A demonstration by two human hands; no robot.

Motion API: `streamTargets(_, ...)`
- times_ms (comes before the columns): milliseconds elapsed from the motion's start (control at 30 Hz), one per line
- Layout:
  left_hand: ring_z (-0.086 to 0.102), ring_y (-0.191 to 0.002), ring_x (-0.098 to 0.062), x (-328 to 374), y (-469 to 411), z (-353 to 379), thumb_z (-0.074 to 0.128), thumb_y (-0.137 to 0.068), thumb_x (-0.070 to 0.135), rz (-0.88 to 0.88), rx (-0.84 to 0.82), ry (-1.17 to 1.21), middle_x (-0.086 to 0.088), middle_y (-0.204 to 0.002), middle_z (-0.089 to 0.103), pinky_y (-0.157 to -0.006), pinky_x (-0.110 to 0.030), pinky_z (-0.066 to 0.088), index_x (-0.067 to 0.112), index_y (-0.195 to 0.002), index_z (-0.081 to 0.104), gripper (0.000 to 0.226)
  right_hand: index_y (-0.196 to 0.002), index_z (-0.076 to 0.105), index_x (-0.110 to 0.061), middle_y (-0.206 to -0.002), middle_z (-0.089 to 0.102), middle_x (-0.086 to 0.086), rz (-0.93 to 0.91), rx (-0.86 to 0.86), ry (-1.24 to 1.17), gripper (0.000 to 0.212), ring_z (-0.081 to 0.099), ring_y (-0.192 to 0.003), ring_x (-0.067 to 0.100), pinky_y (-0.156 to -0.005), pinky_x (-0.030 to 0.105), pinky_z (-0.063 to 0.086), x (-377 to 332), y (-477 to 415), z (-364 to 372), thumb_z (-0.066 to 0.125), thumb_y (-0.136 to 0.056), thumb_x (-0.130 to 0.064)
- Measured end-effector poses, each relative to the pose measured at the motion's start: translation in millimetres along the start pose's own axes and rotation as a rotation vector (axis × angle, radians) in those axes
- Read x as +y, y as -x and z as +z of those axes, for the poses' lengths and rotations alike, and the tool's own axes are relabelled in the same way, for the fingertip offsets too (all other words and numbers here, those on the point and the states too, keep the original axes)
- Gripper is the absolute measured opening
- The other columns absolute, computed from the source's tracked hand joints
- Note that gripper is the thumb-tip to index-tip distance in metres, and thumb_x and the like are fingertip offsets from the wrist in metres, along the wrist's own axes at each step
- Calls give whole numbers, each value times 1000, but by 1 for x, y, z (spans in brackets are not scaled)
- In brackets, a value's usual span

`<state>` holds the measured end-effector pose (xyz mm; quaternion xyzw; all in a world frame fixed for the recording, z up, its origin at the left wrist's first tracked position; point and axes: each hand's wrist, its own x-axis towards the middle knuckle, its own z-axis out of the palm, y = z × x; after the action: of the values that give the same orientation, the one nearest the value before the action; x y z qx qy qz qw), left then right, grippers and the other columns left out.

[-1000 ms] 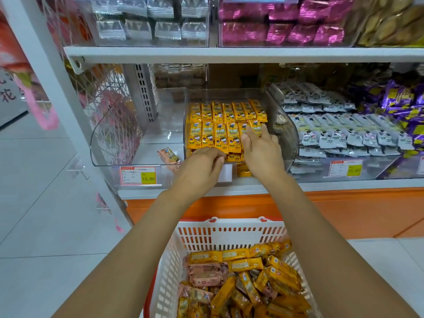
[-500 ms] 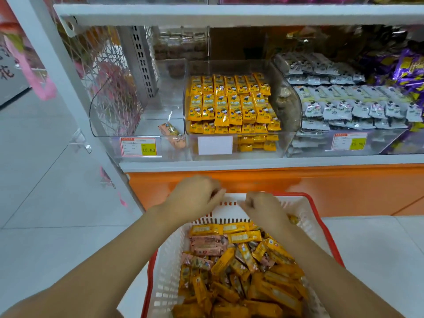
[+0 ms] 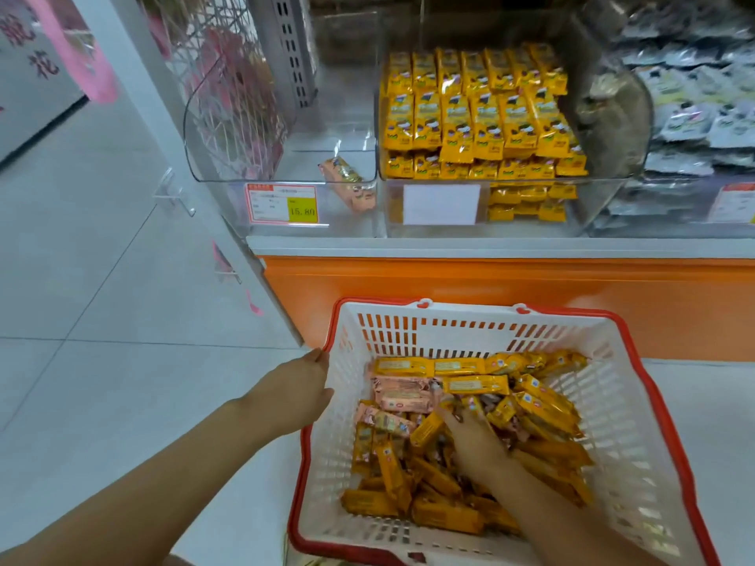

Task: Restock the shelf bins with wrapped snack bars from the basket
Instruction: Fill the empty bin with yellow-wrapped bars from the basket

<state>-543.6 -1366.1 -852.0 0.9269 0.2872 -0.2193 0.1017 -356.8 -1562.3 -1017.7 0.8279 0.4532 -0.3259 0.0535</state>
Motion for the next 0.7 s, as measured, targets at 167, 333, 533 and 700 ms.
streamTargets(167,60,-100,-22,4,-4,-9,42,-99,30,-9,8,20,-9,-114,60,-87,-30,49,6,-127,46,38,-153,-6,-34,-158,6,21,41,10,39,91,56,-112,34,-63,31,43,-12,-6,5,40,-88,11)
streamTargets(333,60,-89,-20,4,-7,-13,42,-98,31,-7,0,-4,-8,-100,62,-74,-27,46,7,-109,55,29,-154,-4,-31,-143,42,17,57,44,-65,92,59,-104,28,-56,27,38,-11,-9,0,40,-86,11)
streamTargets(533,56,-101,-21,3,-8,-14,48,-95,34,-11,-47,22,-9,-112,57,-83,-29,48,7,-120,53,37,-146,28,-26,-107,59,-1,142,-90,-462,64,59,-86,20,-60,27,42,-8,-2,-29,56,-89,-15)
streamTargets(700,27,-140,-18,26,1,-27,52,-95,34,98,-19,153,-5,-153,29,-111,-26,25,14,-146,33,58,-127,50,-24,-126,51,4,261,-217,-1003,49,57,-107,24,-82,38,55,7,26,-66,66,-84,-8)
